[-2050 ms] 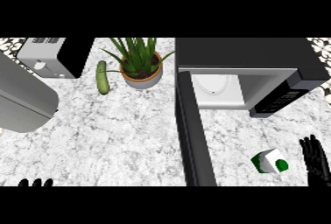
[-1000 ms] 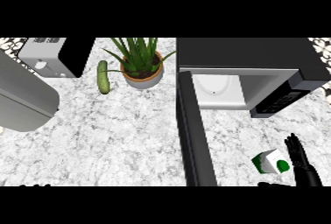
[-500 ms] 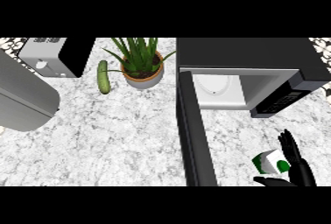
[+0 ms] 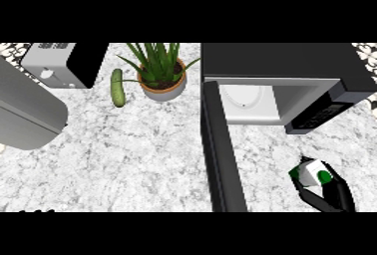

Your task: Pick up the milk, place it into the microwave and close the microwave

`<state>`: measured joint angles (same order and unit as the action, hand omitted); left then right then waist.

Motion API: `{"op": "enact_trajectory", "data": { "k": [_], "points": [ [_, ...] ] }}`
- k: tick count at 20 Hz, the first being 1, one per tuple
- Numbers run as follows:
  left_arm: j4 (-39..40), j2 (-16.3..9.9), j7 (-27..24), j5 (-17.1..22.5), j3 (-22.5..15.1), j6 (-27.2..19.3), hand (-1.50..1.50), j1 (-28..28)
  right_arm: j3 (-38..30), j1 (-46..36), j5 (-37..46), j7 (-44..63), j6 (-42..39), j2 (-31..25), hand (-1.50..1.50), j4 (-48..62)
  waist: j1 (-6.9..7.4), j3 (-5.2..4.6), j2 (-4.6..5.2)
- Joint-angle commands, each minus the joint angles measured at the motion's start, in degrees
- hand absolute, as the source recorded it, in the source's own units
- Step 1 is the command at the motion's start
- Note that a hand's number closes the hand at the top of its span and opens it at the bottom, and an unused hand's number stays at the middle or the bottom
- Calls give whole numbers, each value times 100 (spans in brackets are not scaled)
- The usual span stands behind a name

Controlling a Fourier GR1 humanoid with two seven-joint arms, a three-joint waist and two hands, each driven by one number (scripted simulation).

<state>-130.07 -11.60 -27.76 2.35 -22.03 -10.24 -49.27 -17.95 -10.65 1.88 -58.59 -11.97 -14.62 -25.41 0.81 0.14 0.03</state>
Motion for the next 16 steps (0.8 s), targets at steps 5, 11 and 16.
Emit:
{"op": "enact_trajectory", "data": {
  "k": [5,11,16],
  "points": [
    [-68,-111,14,139,124,53,-150,-79,75,50,-353,-696,-1185,210,150,-116,-24,-2,-6],
    [-62,-150,-173,151,83,121,-150,-201,274,-267,-565,-100,-1595,75,150,-446,15,-4,-10],
    [211,4,-279,-38,-89,4,-150,-97,448,-520,-760,433,-1851,57,150,-776,-41,-13,-24]
  ]
}}
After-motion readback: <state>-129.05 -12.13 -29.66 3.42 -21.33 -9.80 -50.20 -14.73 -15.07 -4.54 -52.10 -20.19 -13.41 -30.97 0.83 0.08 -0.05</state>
